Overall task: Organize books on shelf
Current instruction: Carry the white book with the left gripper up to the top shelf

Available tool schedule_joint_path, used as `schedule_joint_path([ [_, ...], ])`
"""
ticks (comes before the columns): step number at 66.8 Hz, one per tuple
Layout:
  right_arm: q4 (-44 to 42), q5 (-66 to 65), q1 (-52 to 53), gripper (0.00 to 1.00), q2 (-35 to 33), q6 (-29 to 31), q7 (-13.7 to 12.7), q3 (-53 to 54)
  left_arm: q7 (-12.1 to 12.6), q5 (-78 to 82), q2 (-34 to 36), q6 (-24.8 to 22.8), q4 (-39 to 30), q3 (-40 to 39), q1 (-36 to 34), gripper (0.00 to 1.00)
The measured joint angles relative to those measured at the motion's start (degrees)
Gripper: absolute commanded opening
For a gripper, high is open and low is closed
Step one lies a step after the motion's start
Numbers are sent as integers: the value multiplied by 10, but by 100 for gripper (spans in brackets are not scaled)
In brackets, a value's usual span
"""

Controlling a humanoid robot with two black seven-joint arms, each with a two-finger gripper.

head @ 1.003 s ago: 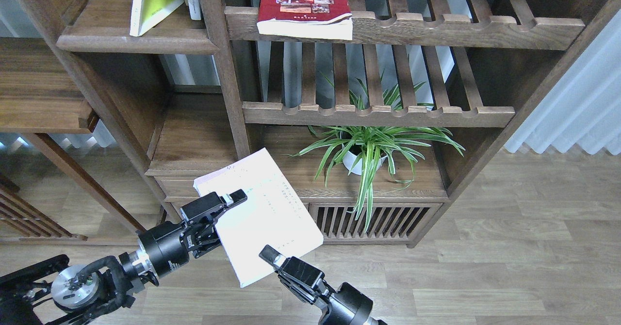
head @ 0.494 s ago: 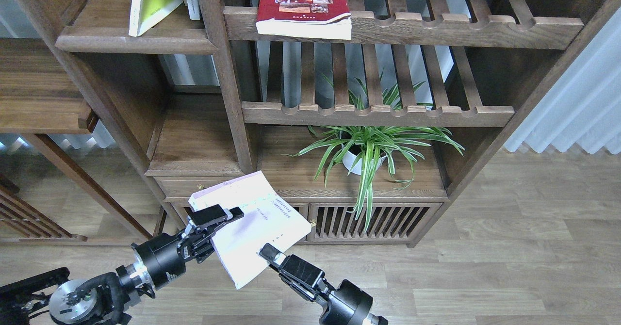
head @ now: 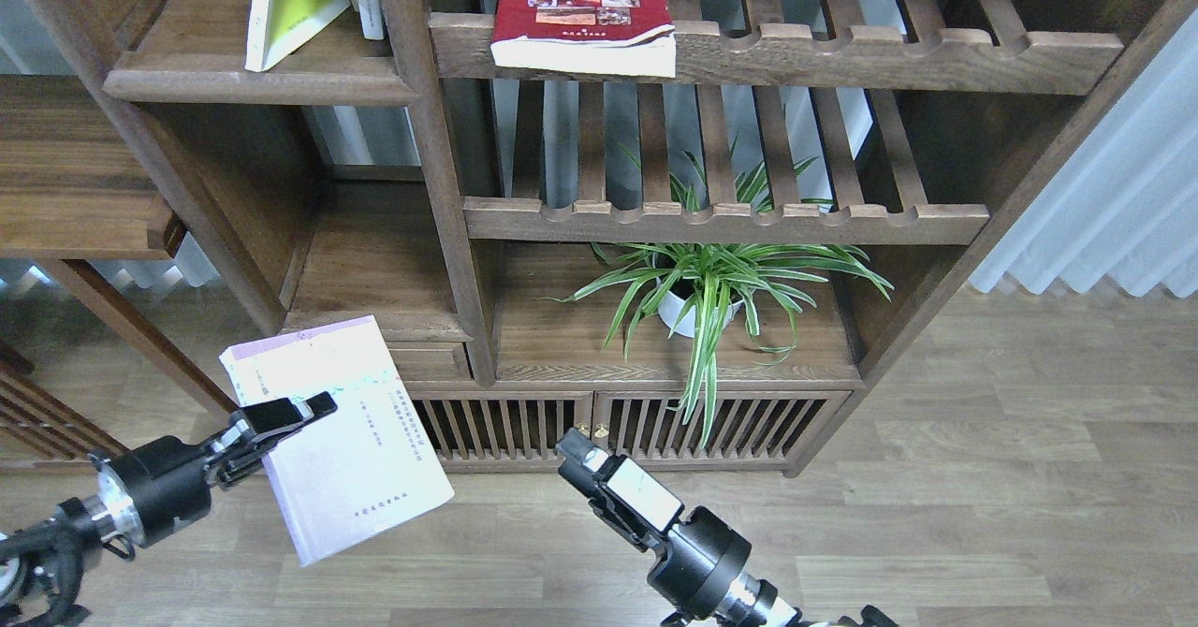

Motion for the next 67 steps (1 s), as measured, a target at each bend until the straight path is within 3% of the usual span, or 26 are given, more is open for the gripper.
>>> schedule_joint_path([
  [11,0,-1,0,100,3,0,0,0,-1,5,91,0,-18,-2,-31,2],
  [16,-2,-1,0,100,3,0,0,4,-13,5,121,0,-20,-2,-43,2],
  [30,-24,0,-1,100,4,0,1,23,-82,5,181,0,-22,-7,-95,2],
  [35,-26,1,-1,100,4,0,1,24,-120,4,200,0,-22,-41,-122,2],
  [45,-26,1,-1,100,4,0,1,25,-132,3,214,0,-22,-85,-153,2],
  [67,-26,1,-2,100,4,0,1,26,-131,3,268,0,-21,-92,-230,2],
])
